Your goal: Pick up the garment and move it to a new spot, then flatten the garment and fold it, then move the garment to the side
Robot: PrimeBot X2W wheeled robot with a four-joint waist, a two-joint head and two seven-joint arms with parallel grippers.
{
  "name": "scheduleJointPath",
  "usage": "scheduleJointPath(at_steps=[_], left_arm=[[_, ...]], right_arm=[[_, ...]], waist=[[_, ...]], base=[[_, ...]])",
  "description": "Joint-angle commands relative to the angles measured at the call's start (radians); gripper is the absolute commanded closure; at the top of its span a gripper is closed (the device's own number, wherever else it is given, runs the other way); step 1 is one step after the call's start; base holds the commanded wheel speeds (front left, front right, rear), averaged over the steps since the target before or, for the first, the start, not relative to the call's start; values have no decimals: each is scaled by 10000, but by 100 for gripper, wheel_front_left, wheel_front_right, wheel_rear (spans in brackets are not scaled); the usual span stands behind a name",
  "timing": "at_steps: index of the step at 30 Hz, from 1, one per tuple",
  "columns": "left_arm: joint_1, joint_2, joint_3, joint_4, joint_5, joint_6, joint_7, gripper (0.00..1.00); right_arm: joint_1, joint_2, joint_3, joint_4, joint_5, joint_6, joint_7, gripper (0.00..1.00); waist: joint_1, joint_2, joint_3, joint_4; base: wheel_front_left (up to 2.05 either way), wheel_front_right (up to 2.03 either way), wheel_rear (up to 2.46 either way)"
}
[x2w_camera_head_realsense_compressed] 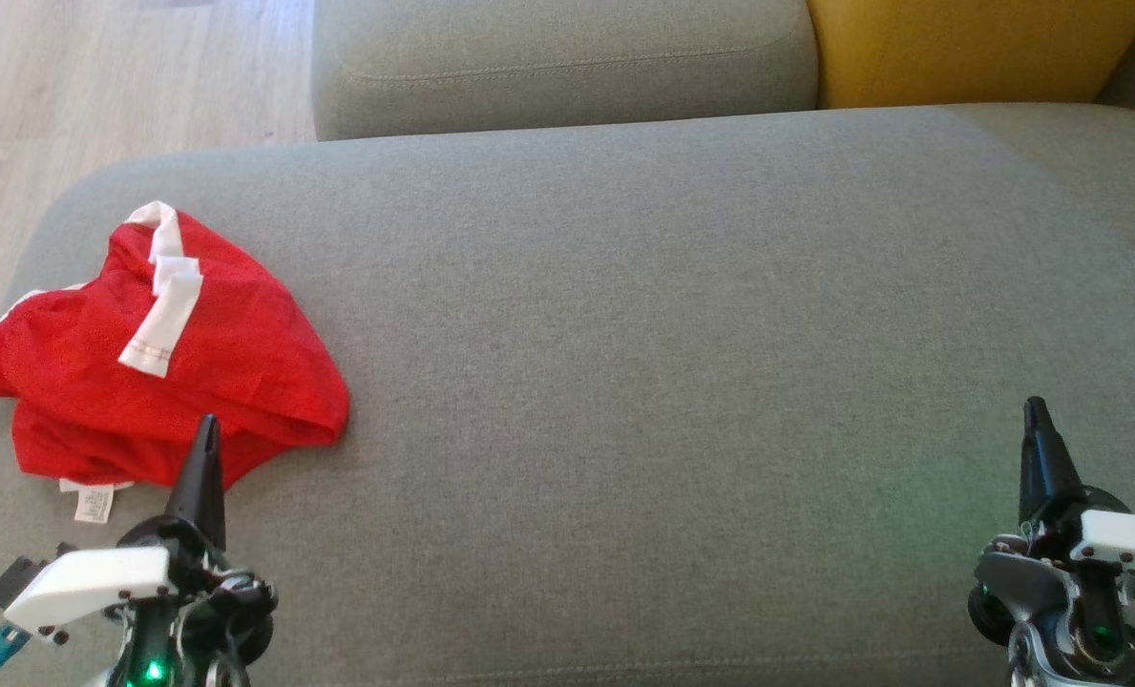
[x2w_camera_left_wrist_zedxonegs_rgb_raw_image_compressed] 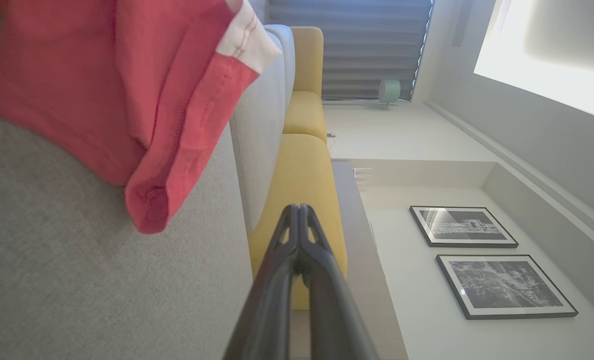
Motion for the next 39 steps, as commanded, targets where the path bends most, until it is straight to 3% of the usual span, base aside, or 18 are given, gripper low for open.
scheduleJointPath(at_steps=[1, 39], left_arm=[[-585, 83, 352, -271, 117, -65, 32, 100], [-585, 83, 352, -271, 117, -65, 32, 100]], right_arm=[[-449, -52, 214, -309, -29, -7, 57, 100], [-449, -52, 214, -309, -29, -7, 57, 100]], waist=[[0, 0, 0, 0], [0, 0, 0, 0]], base=[[0, 0, 0], [0, 0, 0]])
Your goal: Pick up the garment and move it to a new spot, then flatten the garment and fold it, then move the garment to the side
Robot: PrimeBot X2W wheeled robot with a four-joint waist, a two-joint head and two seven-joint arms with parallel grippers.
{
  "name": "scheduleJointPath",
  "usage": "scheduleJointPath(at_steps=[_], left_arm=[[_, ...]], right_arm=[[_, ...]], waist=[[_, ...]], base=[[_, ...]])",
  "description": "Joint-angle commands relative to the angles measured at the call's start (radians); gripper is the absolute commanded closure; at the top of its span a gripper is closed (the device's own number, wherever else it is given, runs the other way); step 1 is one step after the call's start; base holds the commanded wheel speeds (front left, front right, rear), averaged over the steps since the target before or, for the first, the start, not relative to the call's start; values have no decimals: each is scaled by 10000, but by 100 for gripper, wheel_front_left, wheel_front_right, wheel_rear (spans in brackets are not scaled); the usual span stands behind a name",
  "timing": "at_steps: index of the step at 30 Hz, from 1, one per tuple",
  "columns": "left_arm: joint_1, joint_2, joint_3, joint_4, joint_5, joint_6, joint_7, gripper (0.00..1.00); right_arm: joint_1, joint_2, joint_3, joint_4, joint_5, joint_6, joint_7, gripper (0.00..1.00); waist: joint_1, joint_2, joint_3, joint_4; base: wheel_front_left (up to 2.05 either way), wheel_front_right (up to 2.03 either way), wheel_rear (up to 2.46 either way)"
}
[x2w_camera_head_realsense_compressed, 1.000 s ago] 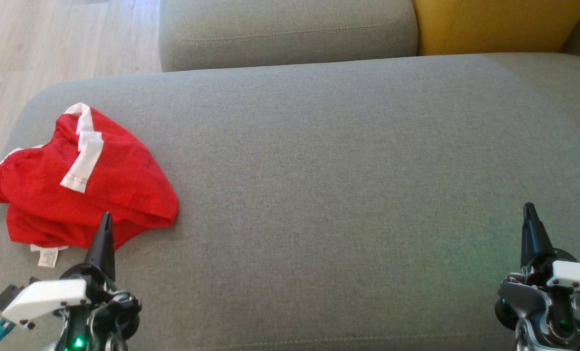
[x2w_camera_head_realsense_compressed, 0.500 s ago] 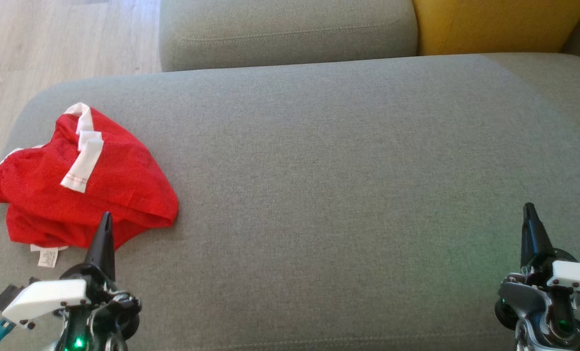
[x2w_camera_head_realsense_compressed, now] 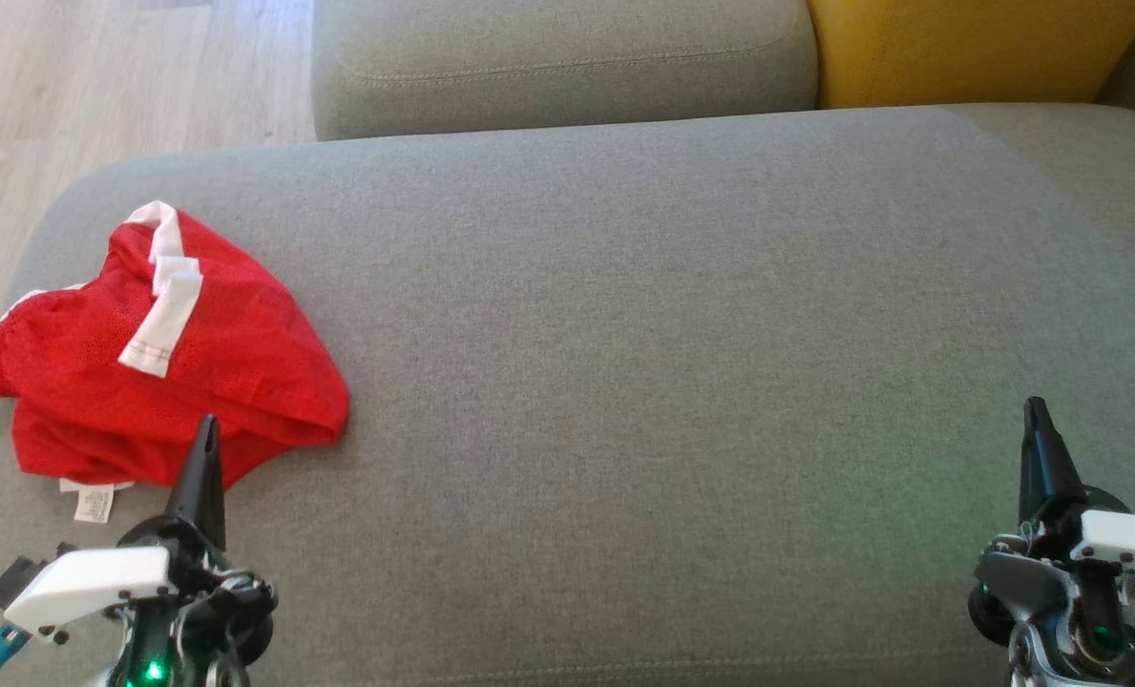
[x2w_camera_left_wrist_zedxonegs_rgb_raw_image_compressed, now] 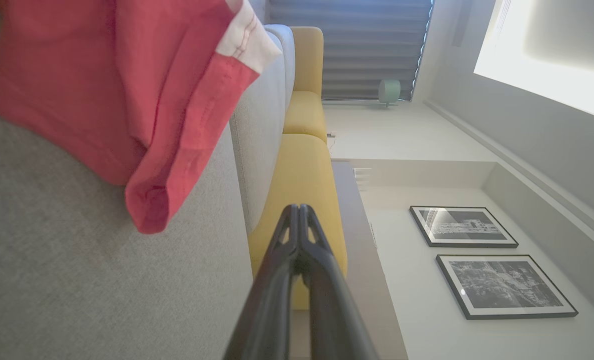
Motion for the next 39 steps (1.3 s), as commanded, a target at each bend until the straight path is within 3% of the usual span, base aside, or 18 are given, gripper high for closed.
scheduleJointPath(at_steps=[1, 15, 16, 20, 39], left_arm=[[-585, 83, 352, -271, 117, -65, 32, 100], [-585, 83, 352, -271, 117, -65, 32, 100], [-1, 0, 0, 0, 0, 0, 0, 0], [314, -84, -31, 556, -12, 25, -5, 0], [126, -59, -19, 107, 207, 11, -569, 0]], right_arm=[[-449, -52, 214, -309, -29, -7, 57, 100], [-449, -52, 214, -309, -29, -7, 57, 100], [-1, 0, 0, -1, 0, 0, 0, 0], [247, 46, 15, 545, -3, 0, -5, 0], [66, 31, 45, 191, -905, -1, -565, 0]], waist=[[0, 0, 0, 0], [0, 0, 0, 0], [0, 0, 0, 0], [0, 0, 1, 0], [0, 0, 79, 1]], base=[[0, 0, 0], [0, 0, 0], [0, 0, 0], [0, 0, 0], [0, 0, 0]])
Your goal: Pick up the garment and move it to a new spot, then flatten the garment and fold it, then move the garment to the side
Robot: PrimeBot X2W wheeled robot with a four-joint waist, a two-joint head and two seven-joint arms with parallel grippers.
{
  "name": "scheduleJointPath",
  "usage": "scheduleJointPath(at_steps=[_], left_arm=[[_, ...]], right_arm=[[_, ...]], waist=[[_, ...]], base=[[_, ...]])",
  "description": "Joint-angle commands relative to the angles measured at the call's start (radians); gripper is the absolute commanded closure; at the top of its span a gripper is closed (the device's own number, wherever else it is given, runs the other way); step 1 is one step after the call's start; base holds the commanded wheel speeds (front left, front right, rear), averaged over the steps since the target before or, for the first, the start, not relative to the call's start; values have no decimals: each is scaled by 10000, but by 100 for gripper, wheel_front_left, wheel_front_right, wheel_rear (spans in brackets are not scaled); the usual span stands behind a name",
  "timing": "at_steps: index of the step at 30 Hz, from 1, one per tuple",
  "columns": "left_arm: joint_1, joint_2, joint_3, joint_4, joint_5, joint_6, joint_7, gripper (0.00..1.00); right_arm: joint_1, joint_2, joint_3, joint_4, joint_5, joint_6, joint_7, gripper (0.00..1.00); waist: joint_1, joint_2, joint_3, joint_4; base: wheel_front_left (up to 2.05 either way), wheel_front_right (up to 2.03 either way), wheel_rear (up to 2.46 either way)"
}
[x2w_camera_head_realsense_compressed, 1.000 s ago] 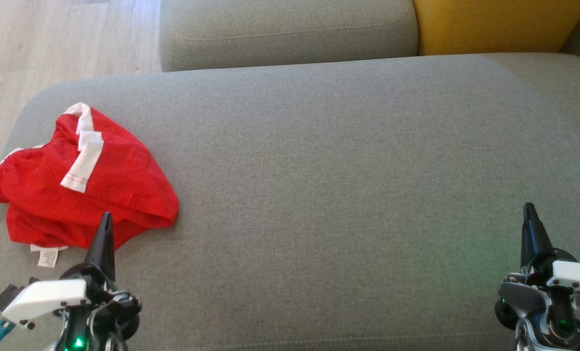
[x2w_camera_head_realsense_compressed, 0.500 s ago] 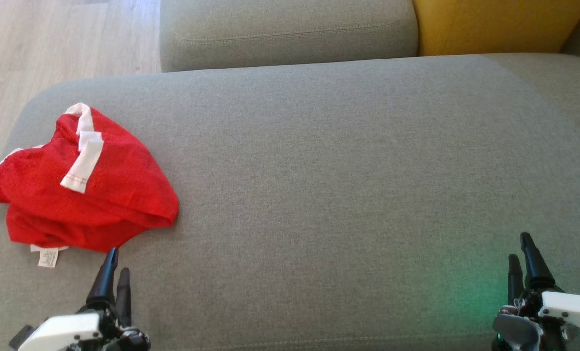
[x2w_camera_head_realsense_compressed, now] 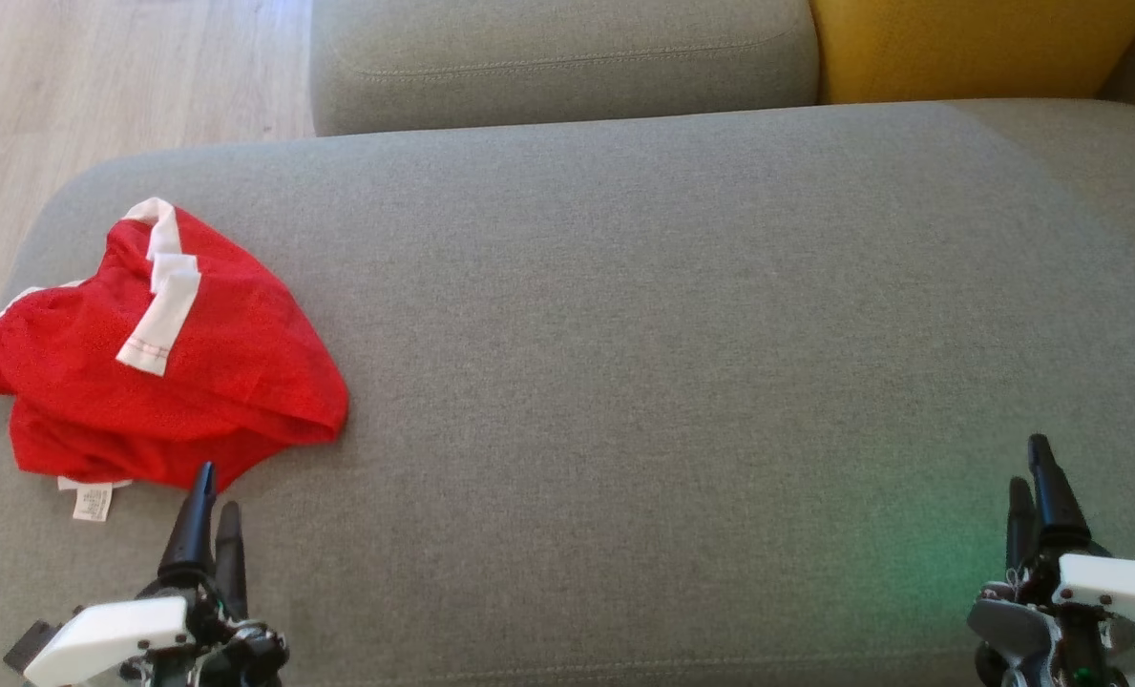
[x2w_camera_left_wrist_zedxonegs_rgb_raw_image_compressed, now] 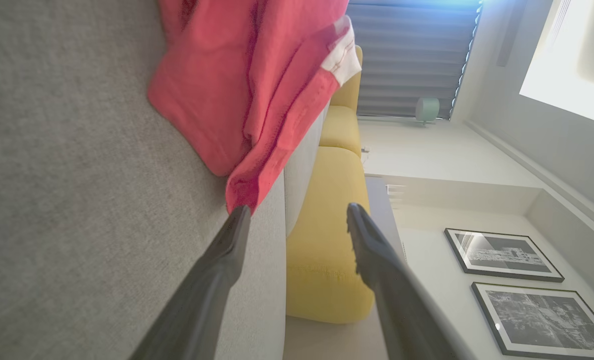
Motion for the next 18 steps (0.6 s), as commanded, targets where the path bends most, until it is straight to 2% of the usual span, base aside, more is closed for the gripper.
scheduleJointPath(at_steps=[1, 15, 18], left_arm=[[-542, 100, 94, -425, 150, -43, -114, 0], [-807, 117, 279, -839, 650, -53, -500, 0], [-911, 123, 482, -1078, 912, -56, -619, 0]], right_arm=[[-509, -41, 9, -435, -238, -1, -121, 0], [-801, -51, 14, -772, -1483, -2, -505, 0], [-924, -54, 28, -960, -2104, -2, -623, 0]], waist=[[0, 0, 9, 3], [0, 0, 40, 5], [0, 0, 46, 6]], base=[[0, 0, 0], [0, 0, 0], [0, 0, 0]])
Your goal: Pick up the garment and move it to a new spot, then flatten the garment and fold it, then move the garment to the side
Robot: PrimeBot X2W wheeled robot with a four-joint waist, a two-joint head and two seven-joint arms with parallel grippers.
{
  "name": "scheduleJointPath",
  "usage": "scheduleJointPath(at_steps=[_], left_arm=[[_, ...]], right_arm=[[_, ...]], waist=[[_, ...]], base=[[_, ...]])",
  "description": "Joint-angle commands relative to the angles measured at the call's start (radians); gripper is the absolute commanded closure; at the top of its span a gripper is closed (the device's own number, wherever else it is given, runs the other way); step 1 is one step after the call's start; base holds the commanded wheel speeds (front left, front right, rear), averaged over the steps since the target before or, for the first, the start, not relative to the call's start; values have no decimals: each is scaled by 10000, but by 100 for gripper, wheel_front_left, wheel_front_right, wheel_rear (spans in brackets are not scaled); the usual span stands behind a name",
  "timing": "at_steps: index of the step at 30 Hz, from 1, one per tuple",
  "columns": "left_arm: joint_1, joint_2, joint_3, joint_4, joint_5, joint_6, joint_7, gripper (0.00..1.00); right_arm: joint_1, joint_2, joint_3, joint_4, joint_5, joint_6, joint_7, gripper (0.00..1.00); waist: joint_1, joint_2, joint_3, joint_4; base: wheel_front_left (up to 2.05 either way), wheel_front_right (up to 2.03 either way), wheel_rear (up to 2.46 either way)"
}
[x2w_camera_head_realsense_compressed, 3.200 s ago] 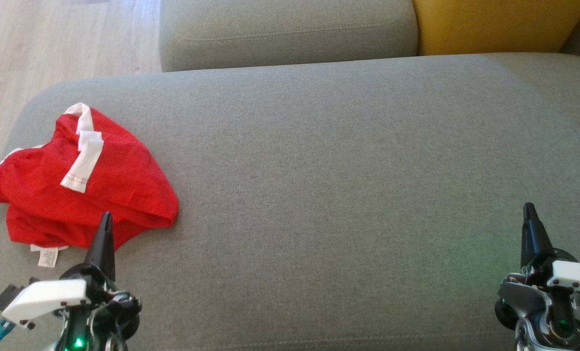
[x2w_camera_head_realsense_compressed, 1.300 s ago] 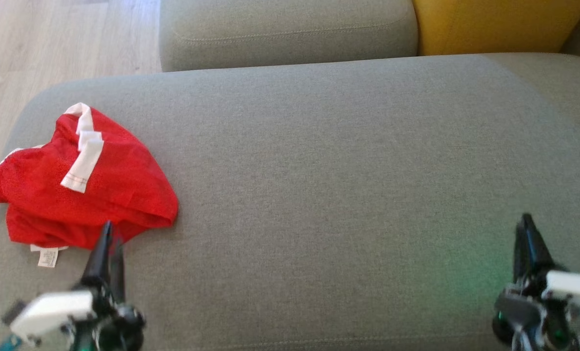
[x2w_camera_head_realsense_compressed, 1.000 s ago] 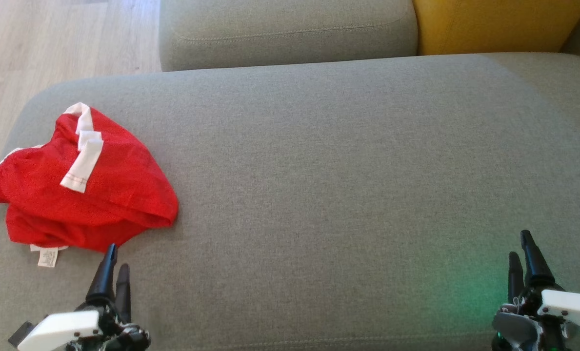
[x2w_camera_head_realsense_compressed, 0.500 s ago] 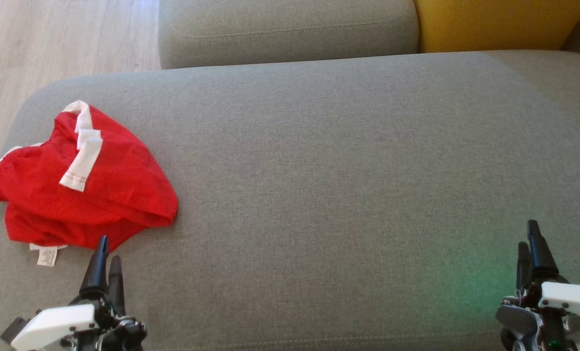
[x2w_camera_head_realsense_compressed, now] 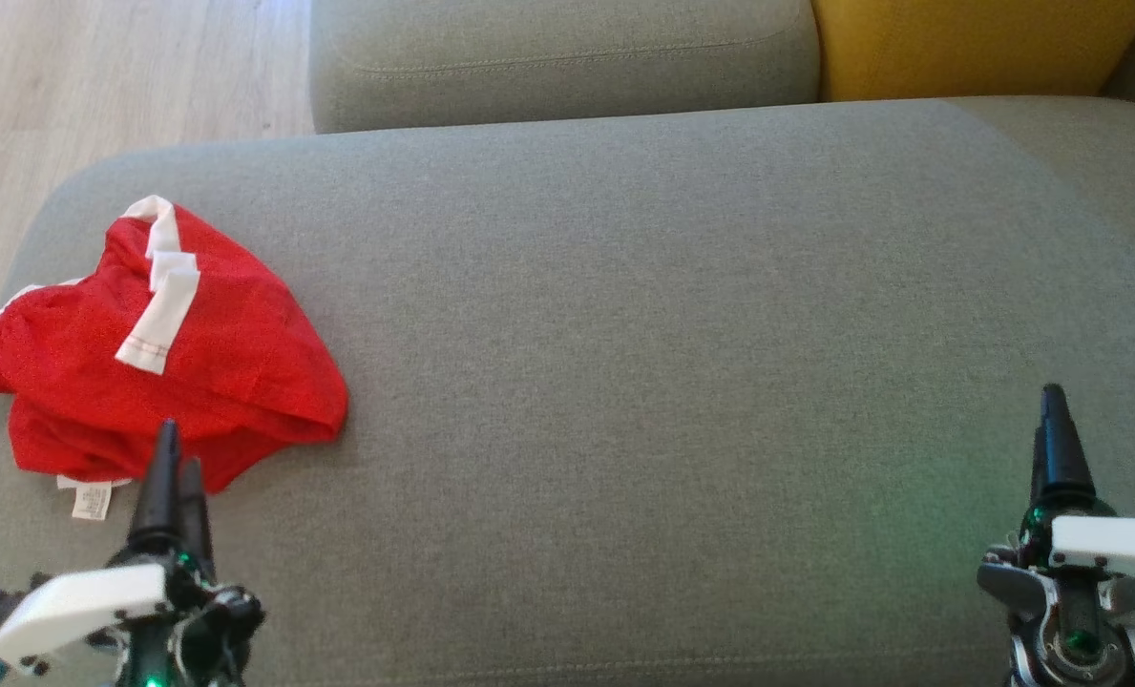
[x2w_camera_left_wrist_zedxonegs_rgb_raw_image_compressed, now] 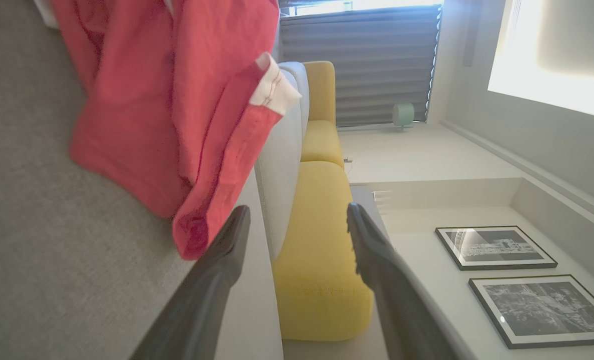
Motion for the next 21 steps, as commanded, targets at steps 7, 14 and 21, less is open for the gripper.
scheduleJointPath(at_steps=[7, 14, 21], left_arm=[[-816, 130, 444, -975, 707, -59, -271, 0], [-920, 139, 445, -1436, 1591, -64, -478, 0], [-1147, 149, 427, -2041, 2849, -32, -686, 0]], right_arm=[[-674, -58, 127, -939, -1453, -3, -283, 0], [-822, -63, 276, -1490, -2656, -3, -489, 0], [-983, -142, 508, -2005, -4049, -3, -696, 0]], waist=[[0, 0, 18, 23], [0, 0, 46, 55], [0, 0, 171, 95]], base=[[0, 0, 0], [0, 0, 0], [0, 0, 0]])
